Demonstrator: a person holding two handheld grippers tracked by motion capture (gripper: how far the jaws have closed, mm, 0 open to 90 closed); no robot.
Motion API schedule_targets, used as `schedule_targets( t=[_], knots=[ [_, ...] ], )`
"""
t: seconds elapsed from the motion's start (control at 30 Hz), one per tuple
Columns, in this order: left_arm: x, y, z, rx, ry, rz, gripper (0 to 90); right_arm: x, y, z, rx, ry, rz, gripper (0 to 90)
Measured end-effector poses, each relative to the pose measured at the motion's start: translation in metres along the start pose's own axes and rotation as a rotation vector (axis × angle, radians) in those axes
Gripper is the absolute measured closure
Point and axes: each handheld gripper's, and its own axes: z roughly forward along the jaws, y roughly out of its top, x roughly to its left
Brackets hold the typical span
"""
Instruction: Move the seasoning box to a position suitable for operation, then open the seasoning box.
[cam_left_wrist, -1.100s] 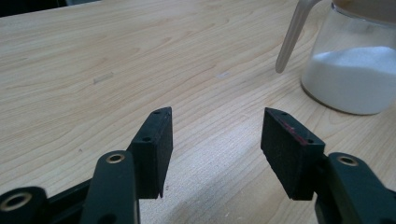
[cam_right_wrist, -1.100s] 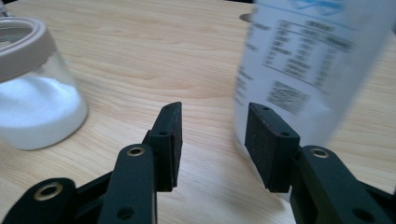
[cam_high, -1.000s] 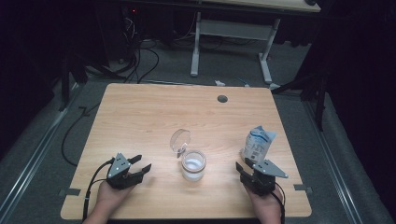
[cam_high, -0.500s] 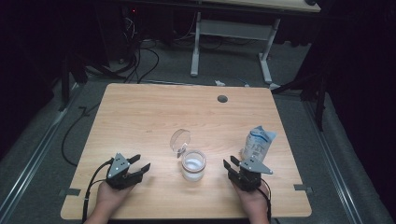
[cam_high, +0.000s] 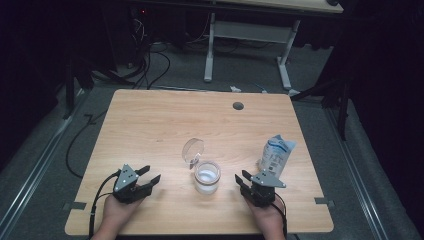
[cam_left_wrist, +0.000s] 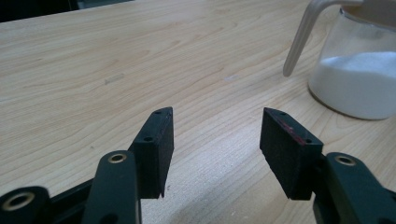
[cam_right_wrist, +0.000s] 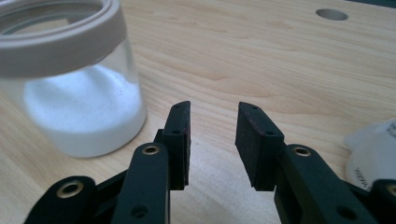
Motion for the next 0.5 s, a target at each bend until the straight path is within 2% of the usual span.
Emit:
schedule_targets(
  t=[0.13, 0.43, 0.5],
  knots=[
    [0.0022, 0.0008, 0.0018, 0.014, 0.001, -0.023, 45.0, 0.0046, -0.0017, -0.0020, 0.005, 0.008, -0.012, 65.3],
    [0.0015, 0.0016, 0.0023, 0.021, 0.006, -0.019, 45.6, 0.0048, -0.0023, -0.0041, 0.003, 0.013, -0.016, 63.5],
    [0.0017, 0.0031, 0.0039, 0.030, 0.005, -0.032, 46.9, 0.0041, -0.0023, -0.0052, 0.001, 0.012, -0.014, 63.5]
  ],
)
